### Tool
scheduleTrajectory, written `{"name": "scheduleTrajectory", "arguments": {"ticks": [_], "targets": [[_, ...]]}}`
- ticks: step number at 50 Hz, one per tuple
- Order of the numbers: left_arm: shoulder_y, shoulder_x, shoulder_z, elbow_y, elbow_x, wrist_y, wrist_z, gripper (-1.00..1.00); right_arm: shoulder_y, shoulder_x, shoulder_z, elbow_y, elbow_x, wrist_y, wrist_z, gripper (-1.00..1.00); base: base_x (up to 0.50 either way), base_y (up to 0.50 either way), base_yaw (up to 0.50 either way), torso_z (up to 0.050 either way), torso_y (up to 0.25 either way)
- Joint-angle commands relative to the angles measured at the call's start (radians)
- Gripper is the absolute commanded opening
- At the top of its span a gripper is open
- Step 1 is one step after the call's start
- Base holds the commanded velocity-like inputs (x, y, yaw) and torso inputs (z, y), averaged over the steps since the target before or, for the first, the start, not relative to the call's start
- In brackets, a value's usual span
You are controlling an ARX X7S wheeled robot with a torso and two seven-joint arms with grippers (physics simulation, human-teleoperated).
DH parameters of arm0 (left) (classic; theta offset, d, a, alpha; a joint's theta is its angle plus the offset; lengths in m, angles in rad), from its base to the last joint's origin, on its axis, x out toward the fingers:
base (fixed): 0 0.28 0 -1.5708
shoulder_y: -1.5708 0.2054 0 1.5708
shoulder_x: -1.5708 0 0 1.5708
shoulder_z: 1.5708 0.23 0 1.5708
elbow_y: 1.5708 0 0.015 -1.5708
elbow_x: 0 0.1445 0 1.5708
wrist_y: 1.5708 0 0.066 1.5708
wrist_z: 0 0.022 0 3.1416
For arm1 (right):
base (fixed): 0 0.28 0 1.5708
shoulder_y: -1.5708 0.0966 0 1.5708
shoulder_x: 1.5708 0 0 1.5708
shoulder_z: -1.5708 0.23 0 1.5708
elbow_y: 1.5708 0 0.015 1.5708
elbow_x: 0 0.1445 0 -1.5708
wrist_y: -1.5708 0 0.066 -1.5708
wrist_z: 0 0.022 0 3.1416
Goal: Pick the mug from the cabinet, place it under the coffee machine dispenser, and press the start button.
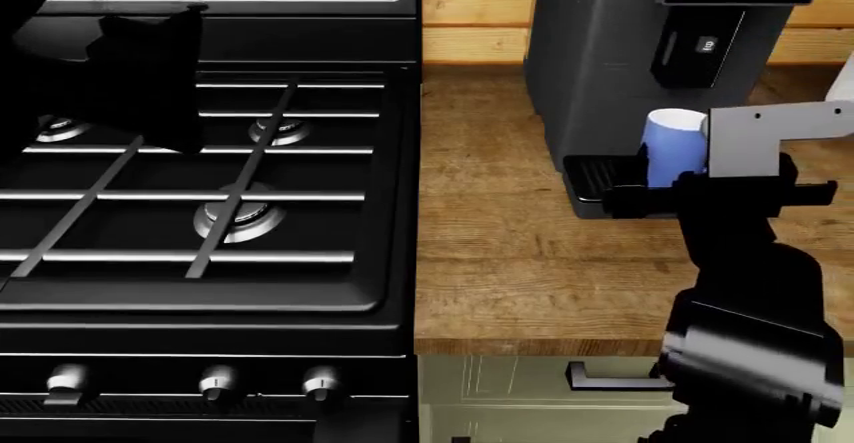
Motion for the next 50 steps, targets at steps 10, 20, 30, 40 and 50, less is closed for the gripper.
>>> {"name": "scheduleTrajectory", "arguments": {"ticks": [10,20,30,40,50], "targets": [[0.01,-0.004,0.003,0.007,-0.006,0.014,-0.006,1.0,0.065,0.014,0.01,0.186,0.078,-0.109,0.101,-1.0,0.0,0.0,0.0,0.001,0.0],[0.025,-0.008,0.0,0.009,0.004,0.019,0.007,1.0,0.092,0.017,0.008,0.233,0.106,-0.13,0.129,-1.0,0.0,0.0,0.0,0.0,0.001],[0.03,-0.01,0.0,0.008,0.013,0.019,0.016,1.0,0.109,0.031,0.012,0.333,0.136,-0.187,0.177,-1.0,0.0,0.0,0.0,0.0,0.0],[0.032,-0.012,0.0,0.005,0.02,0.019,0.024,1.0,0.132,0.047,0.004,0.4,0.147,-0.221,0.211,-1.0,0.0,0.0,0.0,0.0,0.0],[0.049,-0.018,-0.006,0.011,0.029,0.028,0.034,1.0,0.169,0.056,-0.006,0.5,0.162,-0.27,0.248,-1.0,0.0,0.0,0.0,0.0,0.001]]}}
